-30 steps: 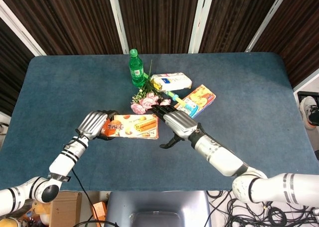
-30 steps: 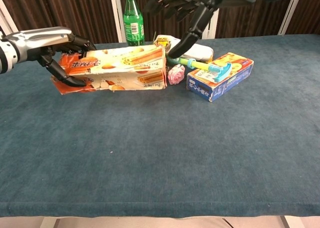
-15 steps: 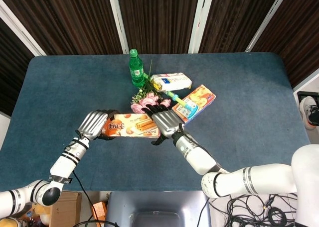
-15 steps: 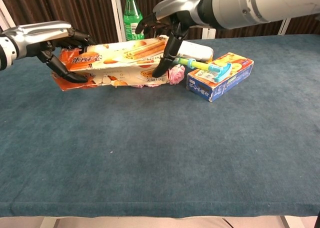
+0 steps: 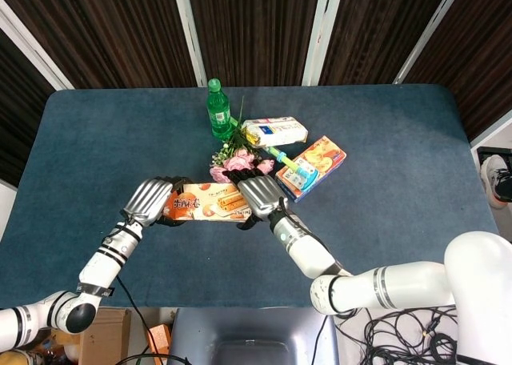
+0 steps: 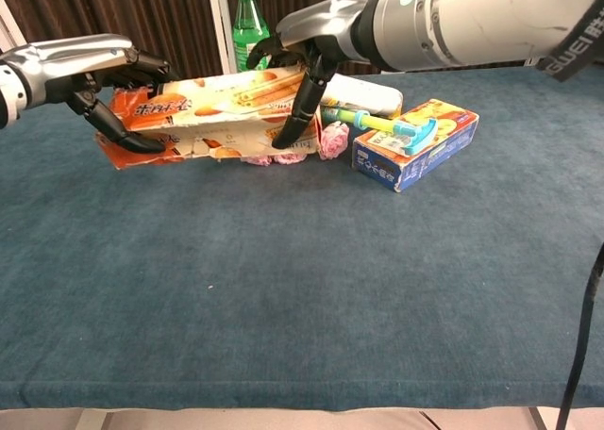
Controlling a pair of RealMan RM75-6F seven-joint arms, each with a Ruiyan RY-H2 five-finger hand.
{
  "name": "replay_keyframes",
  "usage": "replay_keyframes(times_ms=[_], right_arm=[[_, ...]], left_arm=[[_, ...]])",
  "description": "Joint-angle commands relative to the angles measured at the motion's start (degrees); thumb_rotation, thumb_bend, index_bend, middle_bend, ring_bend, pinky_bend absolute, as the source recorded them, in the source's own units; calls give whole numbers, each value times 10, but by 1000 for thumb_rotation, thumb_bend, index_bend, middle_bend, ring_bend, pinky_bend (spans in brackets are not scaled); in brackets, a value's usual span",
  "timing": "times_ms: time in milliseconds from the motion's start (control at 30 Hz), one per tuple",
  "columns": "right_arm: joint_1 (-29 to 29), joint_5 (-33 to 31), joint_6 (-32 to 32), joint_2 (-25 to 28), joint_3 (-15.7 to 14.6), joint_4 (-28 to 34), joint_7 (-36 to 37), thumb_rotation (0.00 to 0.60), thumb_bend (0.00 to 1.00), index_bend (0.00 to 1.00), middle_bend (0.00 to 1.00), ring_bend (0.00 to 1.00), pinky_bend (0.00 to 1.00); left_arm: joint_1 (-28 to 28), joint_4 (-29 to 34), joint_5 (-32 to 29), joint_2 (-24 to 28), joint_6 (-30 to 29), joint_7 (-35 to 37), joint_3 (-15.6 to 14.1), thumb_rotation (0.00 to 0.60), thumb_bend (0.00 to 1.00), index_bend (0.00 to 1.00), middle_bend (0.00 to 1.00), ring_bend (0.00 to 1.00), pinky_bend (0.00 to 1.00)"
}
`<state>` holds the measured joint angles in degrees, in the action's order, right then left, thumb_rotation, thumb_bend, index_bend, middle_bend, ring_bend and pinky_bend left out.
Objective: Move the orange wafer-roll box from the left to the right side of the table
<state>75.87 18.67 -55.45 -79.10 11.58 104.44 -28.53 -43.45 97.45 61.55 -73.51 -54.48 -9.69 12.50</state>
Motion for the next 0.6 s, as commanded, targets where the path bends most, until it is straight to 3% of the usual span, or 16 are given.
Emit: replay_keyframes(times_ms=[33, 200, 300, 367, 500, 600], right_arm=[[-7, 19, -11, -10, 2, -6, 2, 600, 274, 525, 491, 473, 538], [-14, 41, -26, -22, 3, -11, 2, 600, 383, 764, 684, 680, 748], [-20, 55, -24, -24, 1, -12, 1, 600, 414, 824, 727, 724, 792], [-25, 65, -24, -24, 0, -12, 0, 600, 422, 836, 737, 733, 802], [-43, 104, -35, -23, -2, -9, 10, 600, 426, 849, 747, 744, 805], [-56, 119, -32, -16, 0, -8, 20, 600, 427, 849, 747, 745, 805]], left_arm=[[1, 1, 3, 1, -1, 3, 0, 600, 237, 652, 774, 766, 813], [3, 7, 8, 5, 1, 16, 0, 600, 238, 651, 773, 766, 815], [7, 7, 21, 8, -2, 30, -2, 600, 239, 591, 734, 734, 787], [11, 4, 33, 9, -4, 47, -2, 600, 239, 485, 641, 647, 713], [20, 4, 55, 28, 15, 119, 0, 600, 220, 161, 296, 289, 461], [24, -1, 73, 43, 23, 162, 3, 589, 201, 29, 120, 119, 306]])
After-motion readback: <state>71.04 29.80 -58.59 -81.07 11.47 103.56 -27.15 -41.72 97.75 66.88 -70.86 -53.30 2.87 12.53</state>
